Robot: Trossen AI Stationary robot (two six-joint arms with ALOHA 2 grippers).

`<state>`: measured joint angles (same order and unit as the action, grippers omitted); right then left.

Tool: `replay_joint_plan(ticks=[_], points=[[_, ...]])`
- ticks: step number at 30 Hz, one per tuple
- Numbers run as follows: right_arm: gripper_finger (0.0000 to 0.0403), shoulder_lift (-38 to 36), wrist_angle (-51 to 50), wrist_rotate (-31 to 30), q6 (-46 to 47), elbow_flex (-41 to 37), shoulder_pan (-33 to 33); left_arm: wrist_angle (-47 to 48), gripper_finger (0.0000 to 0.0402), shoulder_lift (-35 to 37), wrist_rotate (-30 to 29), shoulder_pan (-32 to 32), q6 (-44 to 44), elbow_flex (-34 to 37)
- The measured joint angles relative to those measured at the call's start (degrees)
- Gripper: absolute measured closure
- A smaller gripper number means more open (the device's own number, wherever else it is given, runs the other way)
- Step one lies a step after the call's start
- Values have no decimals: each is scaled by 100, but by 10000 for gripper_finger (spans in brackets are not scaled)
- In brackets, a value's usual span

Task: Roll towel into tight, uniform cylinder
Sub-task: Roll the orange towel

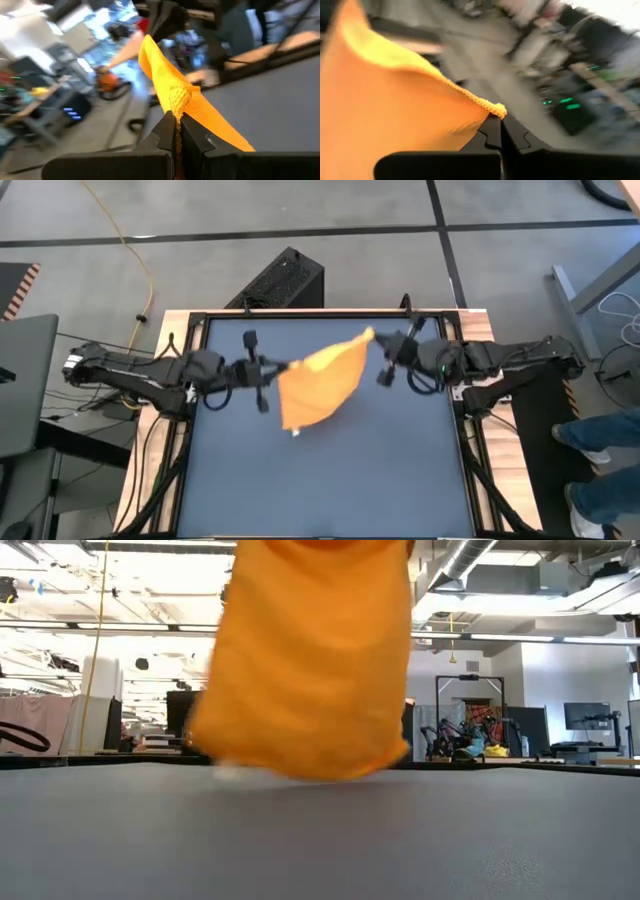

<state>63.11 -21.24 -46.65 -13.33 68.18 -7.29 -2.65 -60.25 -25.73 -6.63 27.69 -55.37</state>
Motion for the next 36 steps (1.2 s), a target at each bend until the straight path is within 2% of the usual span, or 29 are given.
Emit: replay_joint_plan(ticks=[4, 7, 10, 13, 16, 19, 22, 25, 28, 31, 36], points=[[392, 0, 977, -3, -1185, 0, 364, 212, 401, 14, 608, 622, 141, -553], [392, -9, 810, 12, -1250, 2, 366, 741, 401, 15, 1280, 848, -204, -761], [392, -6, -352, 355, -353, 4, 209, 1560, 401, 7, 1935, 865, -582, -718], [392, 75, -1736, 1390, 1161, -72, -14, 2194, 401, -86, 2919, 721, -1205, -399], [392, 166, -2056, 2563, 2458, -614, -451, 2064, 401, -281, 3749, 285, -1644, 283], [392, 394, -1339, 3043, 3181, -1336, -1088, 1014, 401, -505, 3662, -326, -1987, 1114], [386, 793, -254, 3156, 3578, -1884, -1659, -74, 401, -811, 3389, -847, -2420, 1871], [364, 1310, 538, 3160, 3731, -2127, -2075, -832, 401, -1105, 3199, -1252, -2993, 2278], [335, 1733, 893, 3157, 3733, -2095, -2265, -832, 401, -1332, 2938, -1577, -3532, 2362], [313, 1993, 703, 3149, 3734, -1941, -2239, -539, 401, -1401, 2842, -1834, -3871, 2385], [285, 2087, 284, 3150, 3639, -1740, -1738, 124, 401, -1364, 2825, -1976, -4447, 2379]])
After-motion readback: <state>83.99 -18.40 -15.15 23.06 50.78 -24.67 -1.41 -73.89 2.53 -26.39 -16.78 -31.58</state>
